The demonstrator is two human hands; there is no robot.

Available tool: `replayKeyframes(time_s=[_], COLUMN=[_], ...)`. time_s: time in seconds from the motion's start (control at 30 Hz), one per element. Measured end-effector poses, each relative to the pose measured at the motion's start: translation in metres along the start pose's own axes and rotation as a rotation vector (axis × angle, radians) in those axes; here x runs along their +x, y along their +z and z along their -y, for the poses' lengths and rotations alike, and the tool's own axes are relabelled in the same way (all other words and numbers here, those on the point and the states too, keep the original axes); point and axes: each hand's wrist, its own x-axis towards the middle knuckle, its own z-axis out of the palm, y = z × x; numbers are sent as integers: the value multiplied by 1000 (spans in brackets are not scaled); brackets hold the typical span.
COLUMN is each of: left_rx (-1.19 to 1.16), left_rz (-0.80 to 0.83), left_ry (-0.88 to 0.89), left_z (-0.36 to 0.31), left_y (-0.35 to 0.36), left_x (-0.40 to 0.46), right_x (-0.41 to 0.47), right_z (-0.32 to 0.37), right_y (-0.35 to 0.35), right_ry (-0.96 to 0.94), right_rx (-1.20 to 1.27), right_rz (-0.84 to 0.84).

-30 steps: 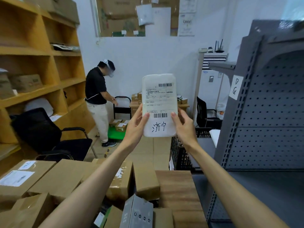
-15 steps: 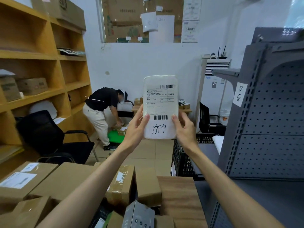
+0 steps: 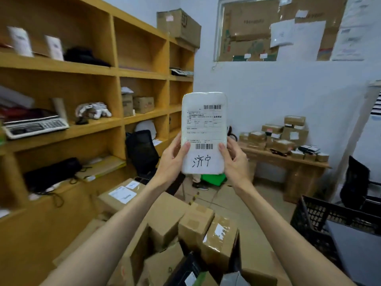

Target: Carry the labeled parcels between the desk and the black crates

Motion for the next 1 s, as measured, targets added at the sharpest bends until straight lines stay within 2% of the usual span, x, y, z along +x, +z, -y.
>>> replayKeyframes(time_s=[0.27, 0.53, 0.77, 1.0], left_rx=[203, 428, 658, 856], left_rz=[-369, -775, -1084, -1399], left_ry=[-3, -4, 9, -5], left_z=[-30, -90, -157, -226], left_y=[-218, -405, -489, -527], left_x=[-32, -143, -280, -416], right_x=[4, -69, -182, -316], right_z=[30, 102, 176, 262], right_y=[236, 455, 588, 660], right_ry=[-35, -76, -91, -92], right_rx=[252, 524, 722, 942], right_rz=[352, 710, 1041, 1374])
